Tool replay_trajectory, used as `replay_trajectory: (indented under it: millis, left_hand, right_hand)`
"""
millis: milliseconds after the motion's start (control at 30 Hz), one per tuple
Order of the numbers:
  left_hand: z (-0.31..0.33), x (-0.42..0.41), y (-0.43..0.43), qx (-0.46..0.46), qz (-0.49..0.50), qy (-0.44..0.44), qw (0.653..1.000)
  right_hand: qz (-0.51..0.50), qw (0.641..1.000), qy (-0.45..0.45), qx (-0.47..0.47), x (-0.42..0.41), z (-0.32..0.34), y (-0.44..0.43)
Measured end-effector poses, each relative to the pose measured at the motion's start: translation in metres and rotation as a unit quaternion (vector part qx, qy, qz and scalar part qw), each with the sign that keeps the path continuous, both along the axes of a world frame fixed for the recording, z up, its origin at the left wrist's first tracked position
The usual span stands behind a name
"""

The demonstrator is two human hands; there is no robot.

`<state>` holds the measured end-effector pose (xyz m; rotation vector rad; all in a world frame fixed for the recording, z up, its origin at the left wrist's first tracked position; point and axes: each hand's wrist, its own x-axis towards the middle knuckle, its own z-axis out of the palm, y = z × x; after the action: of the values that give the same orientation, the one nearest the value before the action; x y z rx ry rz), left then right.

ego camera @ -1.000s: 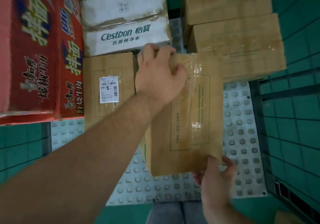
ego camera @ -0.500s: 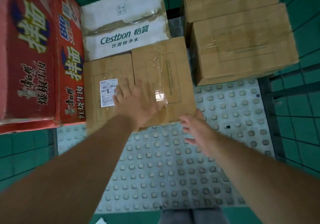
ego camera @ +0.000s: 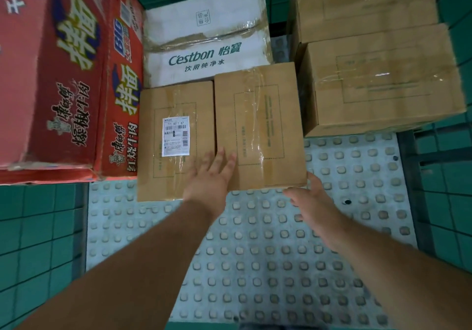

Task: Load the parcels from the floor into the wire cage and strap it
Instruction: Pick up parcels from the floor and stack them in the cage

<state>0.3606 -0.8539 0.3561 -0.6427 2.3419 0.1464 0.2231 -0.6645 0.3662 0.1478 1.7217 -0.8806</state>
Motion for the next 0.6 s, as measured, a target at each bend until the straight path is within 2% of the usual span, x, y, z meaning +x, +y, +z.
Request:
replay_trajectory:
  millis: [100, 233, 300, 367, 467, 600]
  left_hand:
    - [0.001, -0.025, 0.031, 0.081, -0.069, 0.062, 0.992]
    - [-0.002, -0.046, 0.057, 0.094, -0.018, 0.09, 0.991]
    - [-0.004, -0.029, 0.052, 0.072, -0.041, 0.071, 0.994]
    - [-0.006, -0.001, 0.041, 0.011, -0.059, 0.039, 0.997]
    - [-0.001, 0.025, 0.013, -0.052, 0.024, -0.015, 0.998]
    - [-0.002, 0.016, -0.011, -0.043, 0.069, -0.032, 0.996]
  right_hand:
    - [-0.017, 1.0, 0.002, 0.01, 0.006, -0.002, 0.008]
    - [0.013, 1.0, -0.004, 0.008, 0.007, 0.006, 0.014]
    - [0.044, 0.999, -0.002, 0.02, 0.005, 0.009, 0.017]
    - [0.068, 0.997, -0.002, 0.046, 0.006, 0.011, 0.022]
    - [0.07, 0.994, -0.007, 0.08, 0.01, 0.01, 0.027]
    - [0.062, 0.996, -0.01, 0.071, 0.016, 0.01, 0.024]
